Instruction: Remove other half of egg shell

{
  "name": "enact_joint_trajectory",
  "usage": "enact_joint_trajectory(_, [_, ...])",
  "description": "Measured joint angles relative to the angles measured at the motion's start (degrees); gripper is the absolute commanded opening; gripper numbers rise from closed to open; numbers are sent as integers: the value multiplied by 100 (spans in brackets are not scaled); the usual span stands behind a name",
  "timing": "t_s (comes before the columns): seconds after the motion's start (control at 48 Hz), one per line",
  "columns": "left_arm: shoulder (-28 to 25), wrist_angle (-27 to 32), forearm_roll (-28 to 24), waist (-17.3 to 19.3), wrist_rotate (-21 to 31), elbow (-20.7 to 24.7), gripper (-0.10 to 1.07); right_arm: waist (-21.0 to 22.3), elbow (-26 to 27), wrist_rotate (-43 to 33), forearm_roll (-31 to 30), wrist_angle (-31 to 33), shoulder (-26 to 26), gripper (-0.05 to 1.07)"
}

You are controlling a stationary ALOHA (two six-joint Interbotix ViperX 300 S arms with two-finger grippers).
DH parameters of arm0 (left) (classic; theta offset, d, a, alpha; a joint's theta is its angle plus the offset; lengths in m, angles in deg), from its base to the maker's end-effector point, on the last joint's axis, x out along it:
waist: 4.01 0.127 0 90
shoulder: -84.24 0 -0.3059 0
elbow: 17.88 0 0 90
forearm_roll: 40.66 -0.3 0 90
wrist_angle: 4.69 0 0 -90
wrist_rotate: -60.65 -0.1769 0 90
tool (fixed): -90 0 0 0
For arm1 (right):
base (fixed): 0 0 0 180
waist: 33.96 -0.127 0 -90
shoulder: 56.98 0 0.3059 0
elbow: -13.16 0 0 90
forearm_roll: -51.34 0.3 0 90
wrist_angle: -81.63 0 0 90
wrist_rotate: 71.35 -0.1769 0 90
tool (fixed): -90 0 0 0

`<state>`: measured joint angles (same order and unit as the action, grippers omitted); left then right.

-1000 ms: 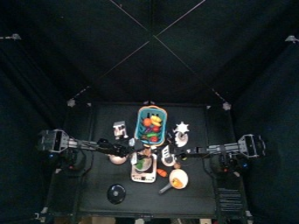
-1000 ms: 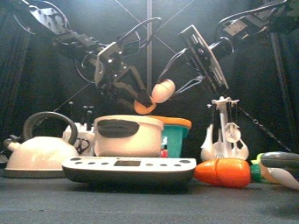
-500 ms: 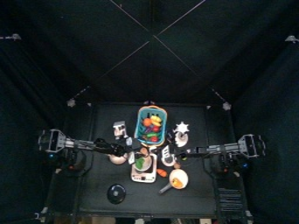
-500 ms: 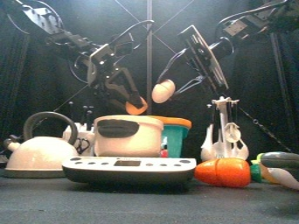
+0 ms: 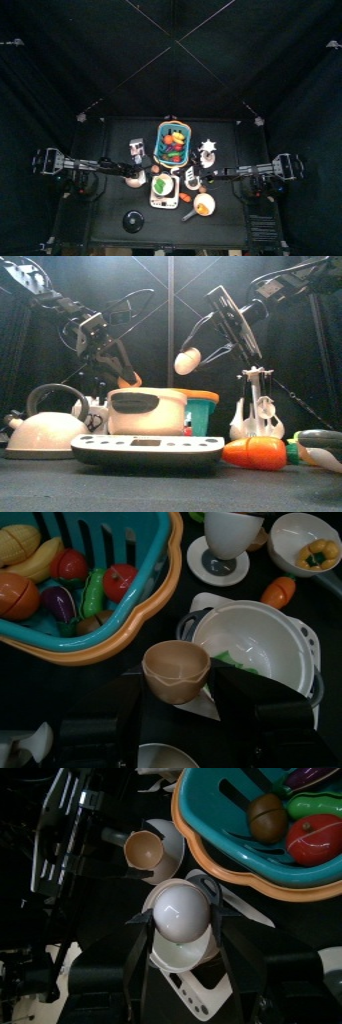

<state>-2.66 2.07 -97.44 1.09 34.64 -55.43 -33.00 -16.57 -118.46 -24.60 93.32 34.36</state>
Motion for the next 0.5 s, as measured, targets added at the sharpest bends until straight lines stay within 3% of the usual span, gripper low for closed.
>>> enact_joint_trajectory(0.5, [88,650,123,105,-9,-316,82,0,-9,9,-35,0,0,60])
